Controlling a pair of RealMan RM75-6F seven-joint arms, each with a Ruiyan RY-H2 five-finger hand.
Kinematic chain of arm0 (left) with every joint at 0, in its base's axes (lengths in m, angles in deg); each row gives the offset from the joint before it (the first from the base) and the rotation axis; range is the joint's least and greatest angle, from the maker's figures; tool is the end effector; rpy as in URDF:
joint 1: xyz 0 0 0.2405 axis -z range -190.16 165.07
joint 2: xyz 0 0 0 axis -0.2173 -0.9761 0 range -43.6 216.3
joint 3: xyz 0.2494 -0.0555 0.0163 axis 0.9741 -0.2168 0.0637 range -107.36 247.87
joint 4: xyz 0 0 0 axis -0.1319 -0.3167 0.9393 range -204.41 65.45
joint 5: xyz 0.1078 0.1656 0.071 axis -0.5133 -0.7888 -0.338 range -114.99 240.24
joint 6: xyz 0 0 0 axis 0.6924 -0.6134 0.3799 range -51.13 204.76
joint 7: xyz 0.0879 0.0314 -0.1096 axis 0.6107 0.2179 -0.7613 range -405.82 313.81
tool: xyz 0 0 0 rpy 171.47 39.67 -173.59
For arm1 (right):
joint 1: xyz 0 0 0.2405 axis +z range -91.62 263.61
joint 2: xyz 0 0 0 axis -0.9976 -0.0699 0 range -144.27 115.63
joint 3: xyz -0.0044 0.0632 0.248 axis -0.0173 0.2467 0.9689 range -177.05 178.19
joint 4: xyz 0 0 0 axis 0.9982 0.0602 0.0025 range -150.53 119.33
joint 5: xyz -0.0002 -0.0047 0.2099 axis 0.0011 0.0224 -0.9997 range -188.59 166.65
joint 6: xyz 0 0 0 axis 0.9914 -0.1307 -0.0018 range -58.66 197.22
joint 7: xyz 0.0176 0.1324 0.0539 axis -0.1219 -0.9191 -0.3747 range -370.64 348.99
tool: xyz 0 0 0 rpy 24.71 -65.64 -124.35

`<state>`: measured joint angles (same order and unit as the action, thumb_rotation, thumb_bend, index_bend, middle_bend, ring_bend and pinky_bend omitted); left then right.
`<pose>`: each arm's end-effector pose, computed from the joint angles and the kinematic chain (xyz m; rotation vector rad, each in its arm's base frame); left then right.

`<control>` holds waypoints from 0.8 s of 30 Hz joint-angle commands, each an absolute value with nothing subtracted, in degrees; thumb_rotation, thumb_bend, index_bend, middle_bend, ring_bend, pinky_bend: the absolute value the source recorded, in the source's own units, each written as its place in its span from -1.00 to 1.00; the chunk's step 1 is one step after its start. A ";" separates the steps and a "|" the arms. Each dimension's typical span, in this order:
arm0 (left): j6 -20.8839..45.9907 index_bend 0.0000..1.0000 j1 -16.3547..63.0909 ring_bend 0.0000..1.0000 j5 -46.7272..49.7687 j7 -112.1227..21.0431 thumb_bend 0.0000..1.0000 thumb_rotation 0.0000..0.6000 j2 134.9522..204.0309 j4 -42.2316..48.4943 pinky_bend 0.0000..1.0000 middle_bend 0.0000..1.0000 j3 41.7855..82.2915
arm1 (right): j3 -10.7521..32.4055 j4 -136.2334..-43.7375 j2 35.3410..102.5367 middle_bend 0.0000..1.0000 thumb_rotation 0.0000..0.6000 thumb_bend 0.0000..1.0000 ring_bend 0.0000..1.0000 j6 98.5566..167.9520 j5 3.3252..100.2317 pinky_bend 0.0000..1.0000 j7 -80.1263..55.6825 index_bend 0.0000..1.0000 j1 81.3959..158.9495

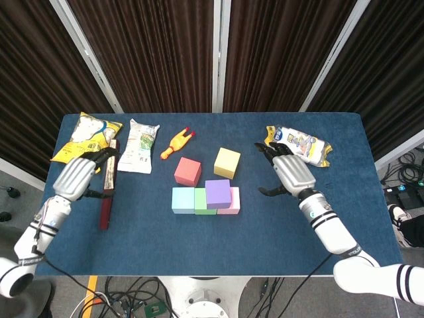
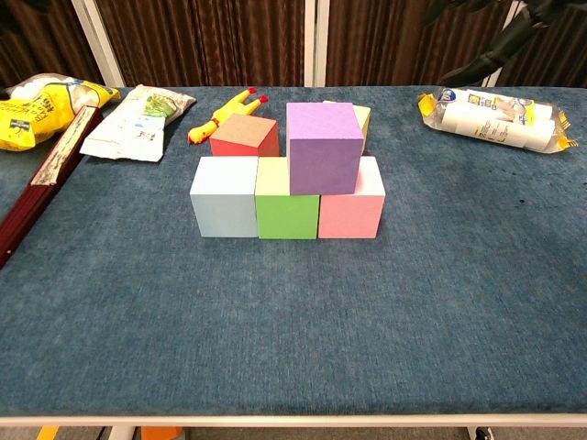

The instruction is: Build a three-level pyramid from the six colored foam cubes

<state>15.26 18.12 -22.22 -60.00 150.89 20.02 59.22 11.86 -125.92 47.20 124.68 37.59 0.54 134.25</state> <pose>-0.2113 0.3312 0.1315 -1.7149 -0.9860 -1.1663 -0.1129 -0.3456 0.1052 1.7441 -1.1594 1.0121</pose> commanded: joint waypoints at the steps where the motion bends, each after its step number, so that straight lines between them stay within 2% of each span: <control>1: 21.78 -0.55 24.68 -0.50 -23.99 -61.36 -0.84 1.00 152.16 14.99 -0.46 -0.63 57.58 | 11.89 -126.00 45.94 -0.70 1.00 -0.76 -1.00 125.11 39.00 -1.00 -1.09 -1.00 132.66; 9: 31.57 -0.54 36.12 -0.55 -28.39 -66.50 -0.82 1.00 160.07 0.98 -0.49 -0.63 59.36 | 12.28 -124.49 45.22 -0.69 1.00 -0.76 -1.00 123.82 41.15 -1.00 -3.79 -1.00 131.16; 15: 34.52 -0.54 41.37 -0.58 -31.10 -70.98 -0.82 1.00 165.91 -8.57 -0.49 -0.63 62.18 | 12.83 -123.27 45.15 -0.69 1.00 -0.76 -1.00 123.00 41.83 -1.00 -5.35 -1.00 130.55; 20: 36.91 -0.57 44.61 -0.61 -33.06 -71.82 -0.82 1.00 169.14 -12.92 -0.49 -0.65 65.21 | 13.07 -122.04 45.30 -0.69 1.00 -0.76 -1.00 122.07 42.18 -1.00 -6.45 -1.00 130.18; 24: 37.24 -0.58 45.94 -0.61 -32.85 -72.30 -0.82 1.00 172.25 -15.73 -0.49 -0.65 66.16 | 13.13 -121.07 45.66 -0.69 1.00 -0.76 -1.00 121.35 42.21 -1.00 -6.80 -1.00 130.10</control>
<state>36.94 45.26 -32.82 -71.96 171.24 -14.77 65.69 13.11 -121.16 45.59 121.44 42.20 -6.73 130.12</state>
